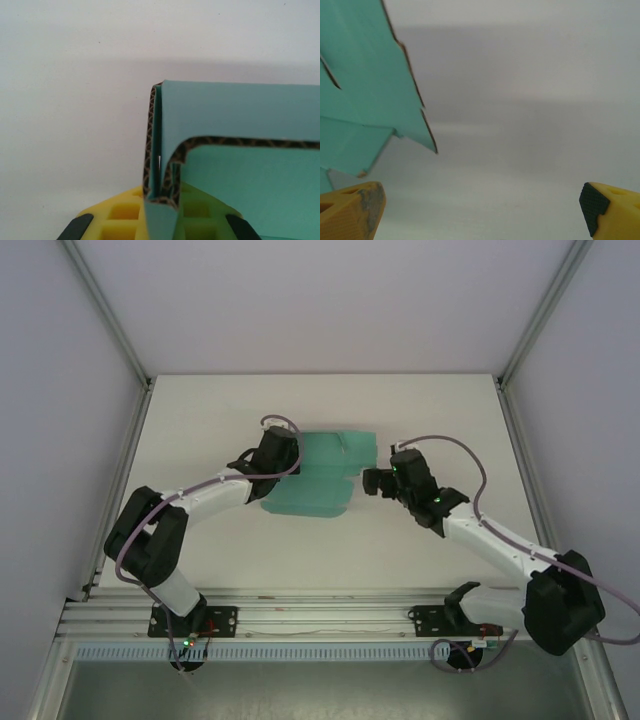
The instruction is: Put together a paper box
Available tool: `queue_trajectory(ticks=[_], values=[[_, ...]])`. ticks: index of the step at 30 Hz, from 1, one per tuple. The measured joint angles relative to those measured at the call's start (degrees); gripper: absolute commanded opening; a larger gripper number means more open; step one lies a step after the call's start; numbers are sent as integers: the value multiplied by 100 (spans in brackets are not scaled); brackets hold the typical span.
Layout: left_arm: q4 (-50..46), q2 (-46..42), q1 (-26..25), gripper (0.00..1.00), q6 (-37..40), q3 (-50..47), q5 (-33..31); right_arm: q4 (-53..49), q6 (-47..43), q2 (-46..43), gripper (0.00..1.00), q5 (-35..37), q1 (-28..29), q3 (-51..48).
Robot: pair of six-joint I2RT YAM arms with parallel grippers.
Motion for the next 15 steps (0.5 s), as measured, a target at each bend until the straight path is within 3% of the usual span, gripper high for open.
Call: queue_trajectory(ticks=[15], values=[[-94, -2, 11, 0, -9, 0, 72, 846, 101, 1674, 98, -848, -219, 1005]])
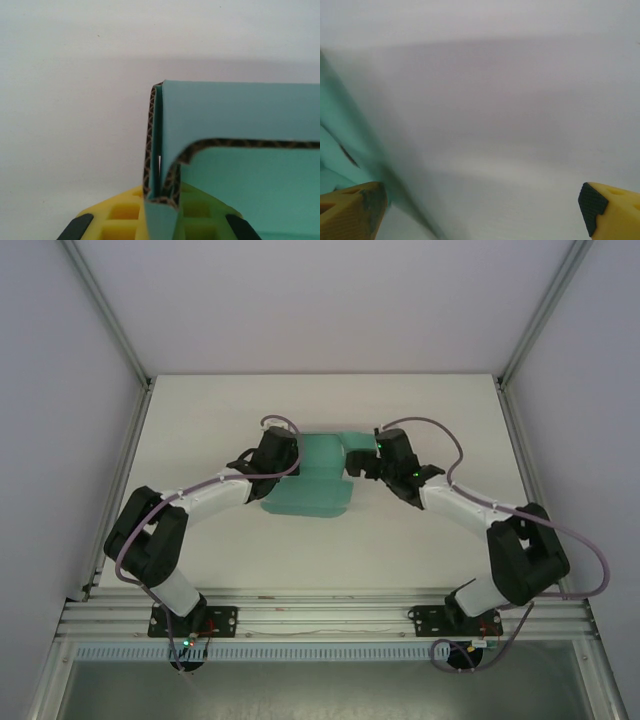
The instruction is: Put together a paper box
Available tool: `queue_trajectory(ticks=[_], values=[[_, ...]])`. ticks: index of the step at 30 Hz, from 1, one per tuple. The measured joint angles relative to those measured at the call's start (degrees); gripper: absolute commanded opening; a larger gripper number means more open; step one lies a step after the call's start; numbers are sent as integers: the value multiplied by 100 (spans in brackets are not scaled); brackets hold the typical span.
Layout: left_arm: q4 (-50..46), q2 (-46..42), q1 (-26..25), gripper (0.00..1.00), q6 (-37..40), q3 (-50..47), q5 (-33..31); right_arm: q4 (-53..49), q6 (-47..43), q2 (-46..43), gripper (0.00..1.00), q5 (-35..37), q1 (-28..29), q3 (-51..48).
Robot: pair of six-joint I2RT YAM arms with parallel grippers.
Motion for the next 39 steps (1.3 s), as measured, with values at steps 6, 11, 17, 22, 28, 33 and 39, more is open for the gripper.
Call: queue_trajectory(ticks=[6, 11, 17, 22, 28, 33, 39], values=[[15, 0, 0, 0, -197, 0, 138, 201, -184, 485, 100, -492, 68, 238], [-101, 0, 4, 0, -254, 0, 164, 313, -286, 909, 100, 376, 492, 354], [-138, 0, 0, 0, -275, 63, 142, 402, -245, 824, 100, 1252, 645, 339], [-162, 0, 2, 0, -269, 76, 111, 96, -380, -227, 100, 1276, 608, -98], [-153, -66, 11, 0, -201, 22, 260, -313, -586, -2070, 91, 431, 74, -737], [-70, -332, 11, 0, -57, -181, 581, -334, -520, -2782, 72, -1167, -1250, -1093], [94, -363, 11, 0, 103, -273, 942, -459, -629, -1904, 60, -3292, -2184, -817]])
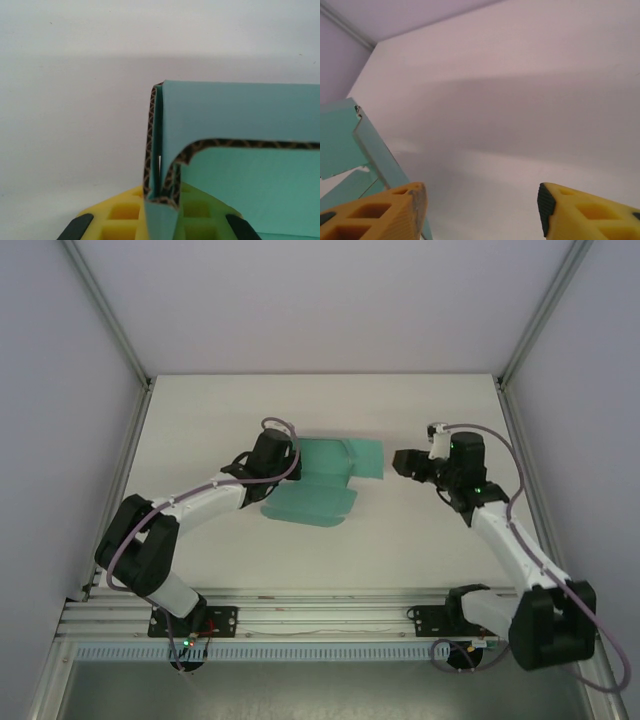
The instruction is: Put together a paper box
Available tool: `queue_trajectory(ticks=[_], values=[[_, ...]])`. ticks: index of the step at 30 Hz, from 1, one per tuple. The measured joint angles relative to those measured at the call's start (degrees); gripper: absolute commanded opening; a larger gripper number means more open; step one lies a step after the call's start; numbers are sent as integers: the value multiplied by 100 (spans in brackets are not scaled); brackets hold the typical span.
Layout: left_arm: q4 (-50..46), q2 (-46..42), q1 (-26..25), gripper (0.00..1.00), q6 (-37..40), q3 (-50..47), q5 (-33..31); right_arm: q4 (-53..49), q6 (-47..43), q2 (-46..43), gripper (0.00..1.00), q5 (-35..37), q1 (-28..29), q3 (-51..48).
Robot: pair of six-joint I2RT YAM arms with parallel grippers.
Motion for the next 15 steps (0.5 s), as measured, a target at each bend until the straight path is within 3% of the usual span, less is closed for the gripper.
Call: queue_trajectory(ticks=[7, 15], values=[[11, 0, 15, 0, 122, -2, 87, -337, -673, 1305, 52, -2044, -17, 793], [7, 0, 15, 0, 122, 0, 76, -1139, -1556, 1950, 50, -2734, 542, 1443]])
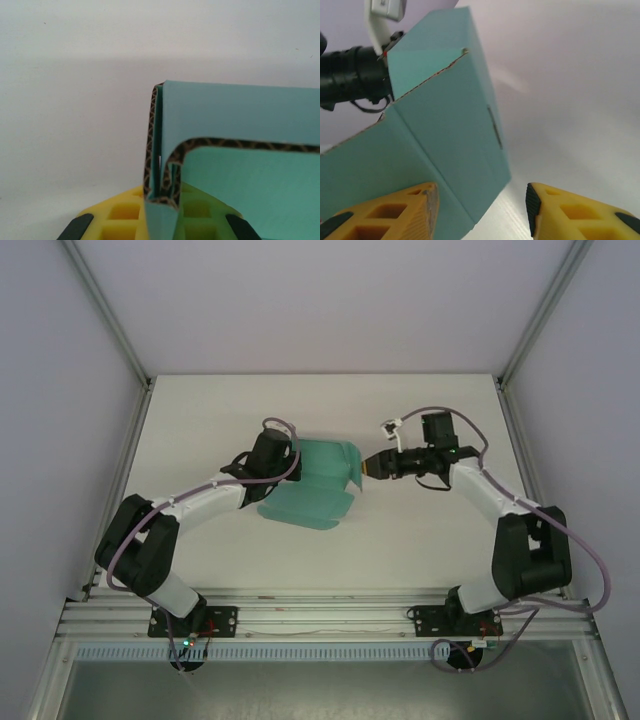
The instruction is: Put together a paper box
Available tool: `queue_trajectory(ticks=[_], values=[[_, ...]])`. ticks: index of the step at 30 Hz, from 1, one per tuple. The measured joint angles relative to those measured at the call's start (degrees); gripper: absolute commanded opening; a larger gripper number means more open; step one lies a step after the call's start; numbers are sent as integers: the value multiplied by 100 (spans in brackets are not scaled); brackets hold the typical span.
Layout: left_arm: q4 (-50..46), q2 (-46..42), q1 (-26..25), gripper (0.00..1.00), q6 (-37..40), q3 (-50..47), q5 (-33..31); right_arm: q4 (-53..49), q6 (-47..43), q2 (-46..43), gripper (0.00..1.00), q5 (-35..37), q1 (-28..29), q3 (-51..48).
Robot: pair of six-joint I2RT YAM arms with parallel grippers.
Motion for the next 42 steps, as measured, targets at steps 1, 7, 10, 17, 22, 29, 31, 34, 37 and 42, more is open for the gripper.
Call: queue_trajectory(ticks=[1, 7, 10, 17, 22, 29, 31, 34, 37, 42], values=[[-4, 0, 0, 0, 0, 2, -20, -87, -87, 63, 50, -26, 85, 74], [-66, 44, 0, 0, 2, 11, -160, -317, -328, 190, 55, -37, 380, 136], [-94, 107, 0, 0, 4, 11, -190, -352, -334, 190, 57, 87, 457, 136], [-142, 186, 0, 0, 59, 35, -199, -57, 85, 199, 55, 603, 566, 153], [-160, 229, 0, 0, 107, 94, -262, 103, 367, 466, 45, 1226, 883, 398], [-278, 385, 0, 0, 131, 101, -540, 719, 1121, 916, 28, 2614, 1283, 411], [-291, 450, -4, 0, 131, 101, -605, 927, 1368, 1027, 28, 3047, 1386, 396], [-306, 553, -26, 0, 129, 114, -699, 1123, 1698, 1226, 31, 3617, 1499, 393], [-323, 715, -57, 0, 129, 170, -811, 1342, 1932, 1462, 37, 3827, 1519, 367], [-343, 892, -92, 0, 85, 177, -931, 1777, 2221, 1729, 43, 3840, 1530, 262]])
